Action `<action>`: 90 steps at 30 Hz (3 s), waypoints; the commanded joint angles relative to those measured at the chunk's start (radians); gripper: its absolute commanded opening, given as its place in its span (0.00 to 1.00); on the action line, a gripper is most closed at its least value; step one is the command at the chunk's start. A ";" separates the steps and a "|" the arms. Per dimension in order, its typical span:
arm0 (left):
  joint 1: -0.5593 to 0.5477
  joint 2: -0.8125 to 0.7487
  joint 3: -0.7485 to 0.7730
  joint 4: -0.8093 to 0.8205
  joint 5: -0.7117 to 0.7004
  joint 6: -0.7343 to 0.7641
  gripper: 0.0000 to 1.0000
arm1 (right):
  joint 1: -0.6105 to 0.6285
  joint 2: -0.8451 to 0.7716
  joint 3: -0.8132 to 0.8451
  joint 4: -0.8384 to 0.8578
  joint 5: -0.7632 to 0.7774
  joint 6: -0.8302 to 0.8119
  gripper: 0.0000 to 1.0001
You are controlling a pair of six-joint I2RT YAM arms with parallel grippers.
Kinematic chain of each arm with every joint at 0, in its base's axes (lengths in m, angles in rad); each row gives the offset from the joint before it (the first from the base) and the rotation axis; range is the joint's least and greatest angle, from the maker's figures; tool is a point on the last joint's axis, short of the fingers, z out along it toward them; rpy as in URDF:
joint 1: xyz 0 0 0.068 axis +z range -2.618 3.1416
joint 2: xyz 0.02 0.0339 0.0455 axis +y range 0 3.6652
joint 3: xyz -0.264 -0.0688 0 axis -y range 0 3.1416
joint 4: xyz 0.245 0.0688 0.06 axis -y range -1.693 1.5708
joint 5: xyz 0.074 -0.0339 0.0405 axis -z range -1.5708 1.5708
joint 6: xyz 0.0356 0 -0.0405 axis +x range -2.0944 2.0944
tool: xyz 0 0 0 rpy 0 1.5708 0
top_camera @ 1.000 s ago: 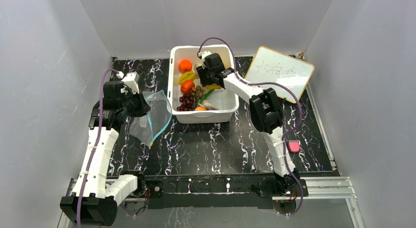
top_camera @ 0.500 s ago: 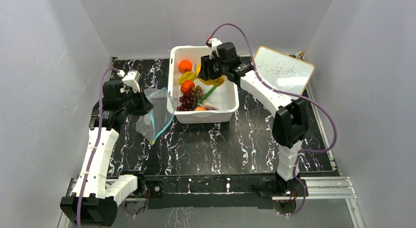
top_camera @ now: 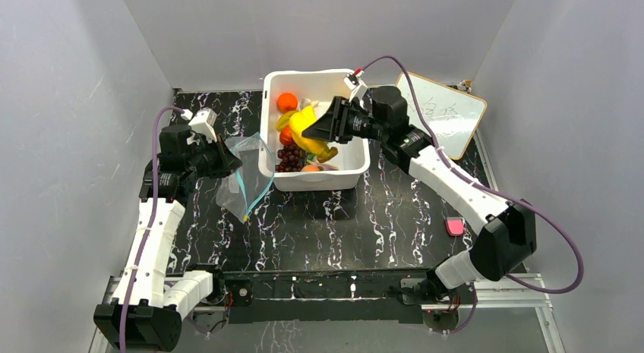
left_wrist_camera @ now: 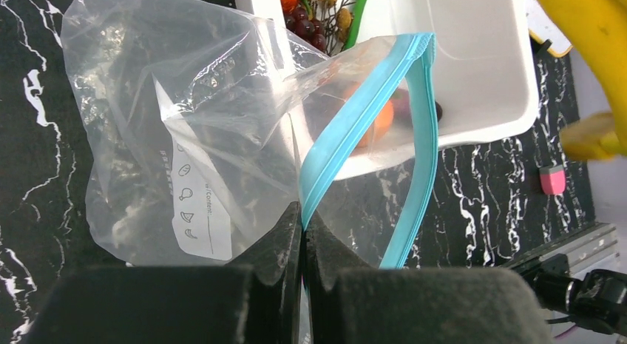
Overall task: Place the food in the zip-top bag and seal the zipper
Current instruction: Place the fake fruit in the zipper food storage bag.
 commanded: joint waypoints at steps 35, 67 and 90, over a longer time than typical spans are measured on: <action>-0.004 -0.040 -0.039 0.108 0.170 -0.066 0.00 | 0.259 0.052 -0.163 0.435 0.091 0.779 0.22; -0.003 -0.098 -0.064 0.143 0.263 -0.090 0.00 | 0.295 0.125 -0.166 0.538 0.246 1.091 0.31; -0.003 -0.120 -0.084 0.183 0.281 -0.185 0.00 | 0.280 0.147 0.004 -0.042 0.315 0.486 0.60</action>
